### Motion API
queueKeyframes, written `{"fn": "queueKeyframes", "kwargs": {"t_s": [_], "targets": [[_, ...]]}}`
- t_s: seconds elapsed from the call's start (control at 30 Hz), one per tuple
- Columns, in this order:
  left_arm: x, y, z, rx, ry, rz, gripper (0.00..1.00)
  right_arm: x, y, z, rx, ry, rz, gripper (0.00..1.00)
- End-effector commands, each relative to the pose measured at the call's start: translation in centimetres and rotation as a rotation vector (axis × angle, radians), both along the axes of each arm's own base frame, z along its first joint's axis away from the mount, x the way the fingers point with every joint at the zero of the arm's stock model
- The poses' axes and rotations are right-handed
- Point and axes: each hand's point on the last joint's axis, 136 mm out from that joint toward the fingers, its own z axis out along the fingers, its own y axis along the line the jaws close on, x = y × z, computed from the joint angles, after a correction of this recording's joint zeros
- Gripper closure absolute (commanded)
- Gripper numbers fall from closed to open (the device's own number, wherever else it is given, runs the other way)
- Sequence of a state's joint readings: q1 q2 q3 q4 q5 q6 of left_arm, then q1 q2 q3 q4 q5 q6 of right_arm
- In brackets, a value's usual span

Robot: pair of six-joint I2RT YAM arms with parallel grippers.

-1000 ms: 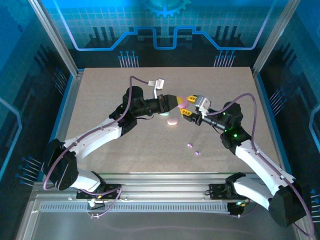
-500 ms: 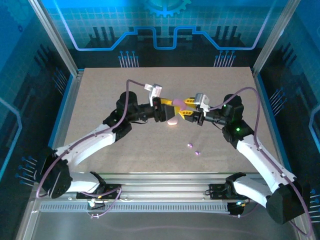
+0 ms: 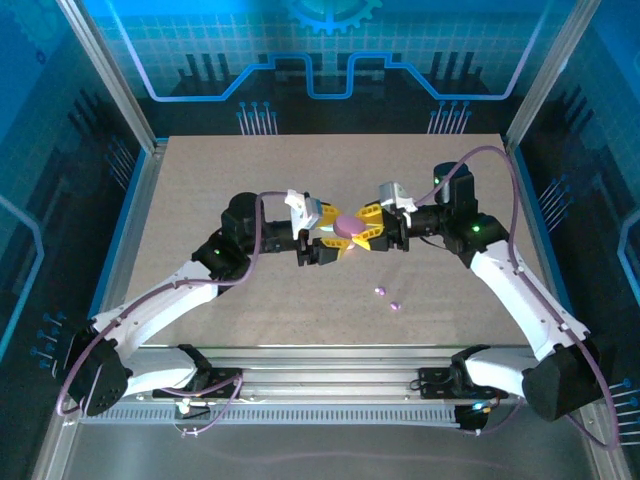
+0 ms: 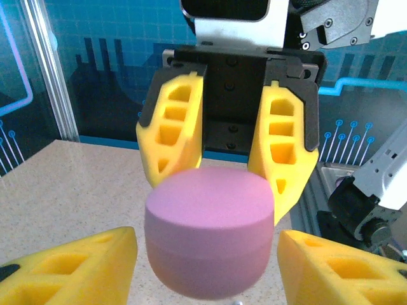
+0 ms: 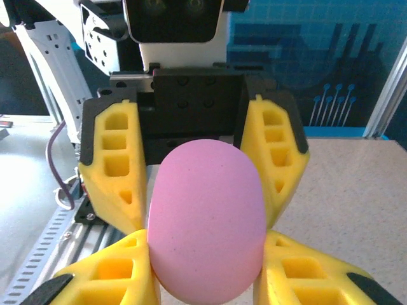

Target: Insert wireless bluetooth earbuds into charging case

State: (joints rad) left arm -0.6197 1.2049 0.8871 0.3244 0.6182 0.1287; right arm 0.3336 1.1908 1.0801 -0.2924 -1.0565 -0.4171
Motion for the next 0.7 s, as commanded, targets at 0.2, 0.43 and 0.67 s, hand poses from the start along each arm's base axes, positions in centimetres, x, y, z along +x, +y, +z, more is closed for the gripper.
{"fn": "queueKeyframes", "kwargs": {"t_s": [0.2, 0.43, 0.67], "targets": [[-0.6, 0.1, 0.8, -0.008, -0.051, -0.029, 0.50, -0.9, 0.4, 0.8, 0.004, -0.012, 0.053, 0.69], [-0.8, -0.3, 0.5, 0.003, -0.028, -0.056, 0.56, -0.7, 0.6, 1.0, 0.008, -0.012, 0.031, 0.66], [-0.8, -0.2, -0.4, 0.048, -0.035, -0.047, 0.65, 1.2, 0.0, 1.2, -0.007, 0.018, -0.100, 0.56]]}}
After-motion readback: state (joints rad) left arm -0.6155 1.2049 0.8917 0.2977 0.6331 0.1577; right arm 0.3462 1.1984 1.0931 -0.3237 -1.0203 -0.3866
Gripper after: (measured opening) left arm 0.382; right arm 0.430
